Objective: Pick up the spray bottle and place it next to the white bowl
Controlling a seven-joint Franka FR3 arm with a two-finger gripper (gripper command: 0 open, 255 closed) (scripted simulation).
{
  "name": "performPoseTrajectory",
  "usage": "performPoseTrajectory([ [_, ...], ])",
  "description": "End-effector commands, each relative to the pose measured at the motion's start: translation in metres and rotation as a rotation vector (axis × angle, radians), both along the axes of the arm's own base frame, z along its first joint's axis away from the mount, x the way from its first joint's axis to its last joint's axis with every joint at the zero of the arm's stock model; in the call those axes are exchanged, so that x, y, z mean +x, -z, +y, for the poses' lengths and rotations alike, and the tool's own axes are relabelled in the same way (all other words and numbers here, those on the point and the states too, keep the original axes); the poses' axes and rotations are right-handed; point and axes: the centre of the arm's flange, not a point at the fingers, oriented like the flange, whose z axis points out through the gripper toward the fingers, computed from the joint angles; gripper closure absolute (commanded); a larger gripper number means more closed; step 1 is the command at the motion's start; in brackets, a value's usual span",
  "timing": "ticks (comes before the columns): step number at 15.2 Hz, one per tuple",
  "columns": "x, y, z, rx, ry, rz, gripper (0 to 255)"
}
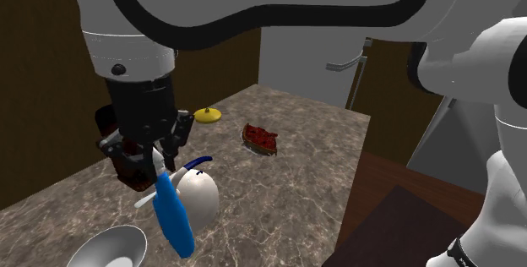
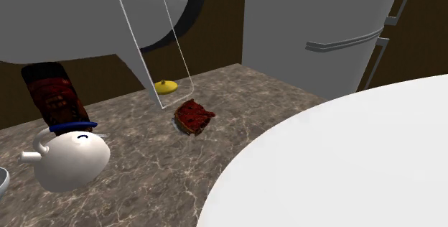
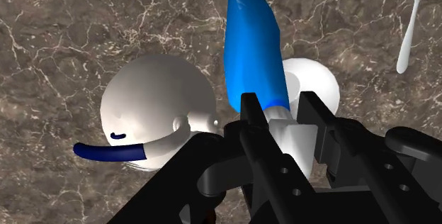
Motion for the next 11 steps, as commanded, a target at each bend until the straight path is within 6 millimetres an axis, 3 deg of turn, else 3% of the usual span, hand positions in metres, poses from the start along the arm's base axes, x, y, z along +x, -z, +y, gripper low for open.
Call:
performPoseTrajectory([
  [1,0.002,0.008,0.008,0.000,0.002,-0.001,255],
  [11,0.002,0.061,0.008,0.000,0.002,-0.001,255],
])
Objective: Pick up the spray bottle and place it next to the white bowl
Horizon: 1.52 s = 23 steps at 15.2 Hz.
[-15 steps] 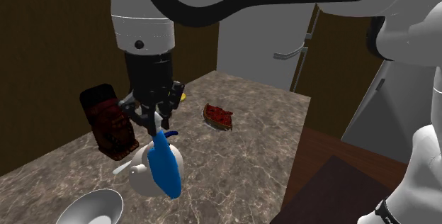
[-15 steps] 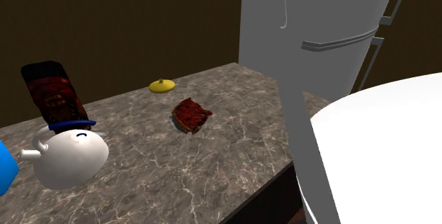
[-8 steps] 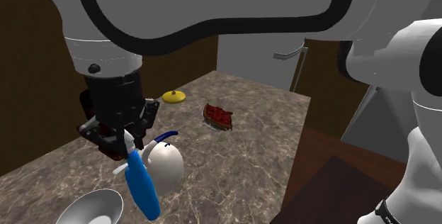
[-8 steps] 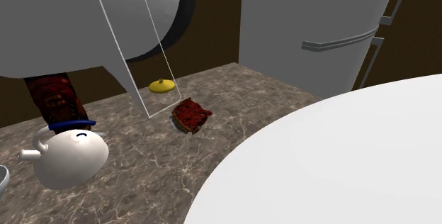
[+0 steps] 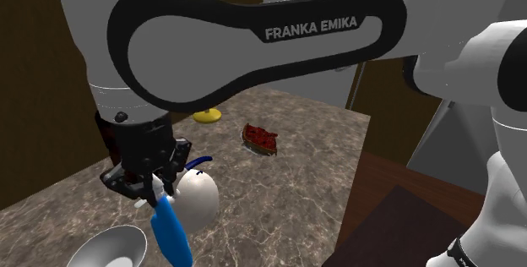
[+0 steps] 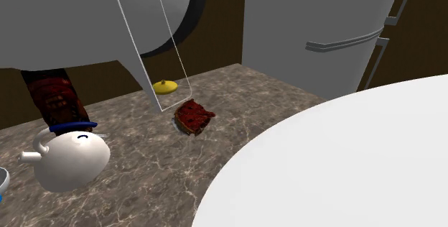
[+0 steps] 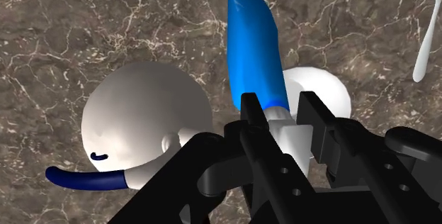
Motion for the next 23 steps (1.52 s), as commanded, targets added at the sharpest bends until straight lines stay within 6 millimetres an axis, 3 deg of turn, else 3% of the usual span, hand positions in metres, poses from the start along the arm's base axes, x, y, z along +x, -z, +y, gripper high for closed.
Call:
performPoseTrajectory([
  [1,0.000,0.011,-0.001,0.001,0.000,0.000,255],
  [13,0.000,0.076,-0.001,0.001,0.000,0.000,255],
  [21,0.000,0.076,-0.001,0.001,0.000,0.000,255],
  [22,0.000,0.076,-0.001,0.001,0.000,0.000,0],
  [23,0.000,0.076,-0.001,0.001,0.000,0.000,0],
])
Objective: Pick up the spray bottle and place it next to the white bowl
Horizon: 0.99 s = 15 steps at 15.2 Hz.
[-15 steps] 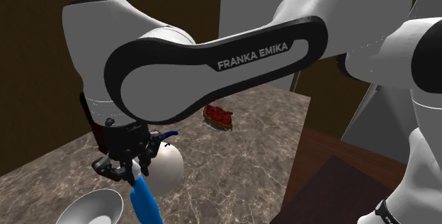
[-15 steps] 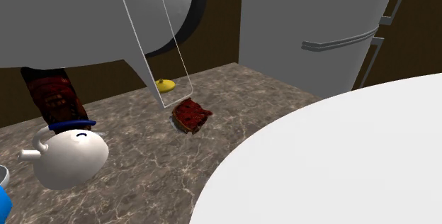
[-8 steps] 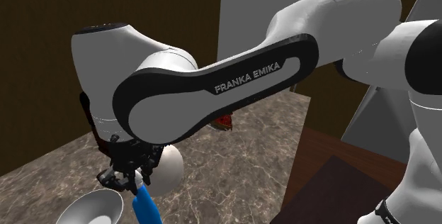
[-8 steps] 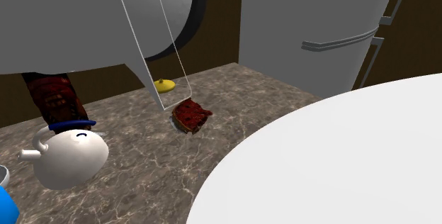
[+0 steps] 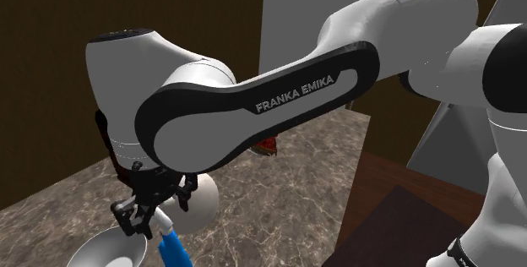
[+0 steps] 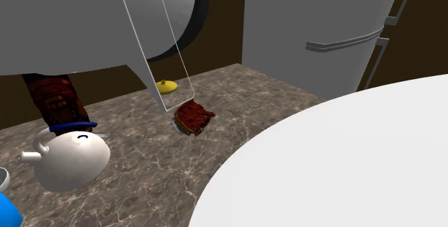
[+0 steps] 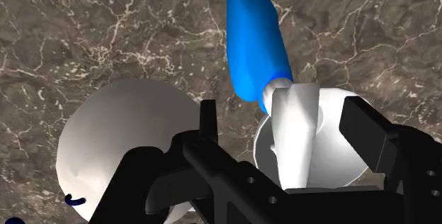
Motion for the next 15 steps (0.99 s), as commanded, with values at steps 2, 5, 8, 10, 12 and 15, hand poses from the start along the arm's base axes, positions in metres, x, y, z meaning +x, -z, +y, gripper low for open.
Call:
performPoseTrajectory([
  [2,0.000,0.000,0.000,0.000,0.000,0.000,0],
  [5,0.000,-0.013,0.000,0.000,0.000,0.000,0],
  [8,0.000,-0.050,0.000,0.000,0.000,0.000,0],
  [10,0.000,-0.050,0.000,0.000,0.000,0.000,0],
  [12,0.000,-0.050,0.000,0.000,0.000,0.000,0],
  [15,0.000,-0.050,0.000,0.000,0.000,0.000,0],
])
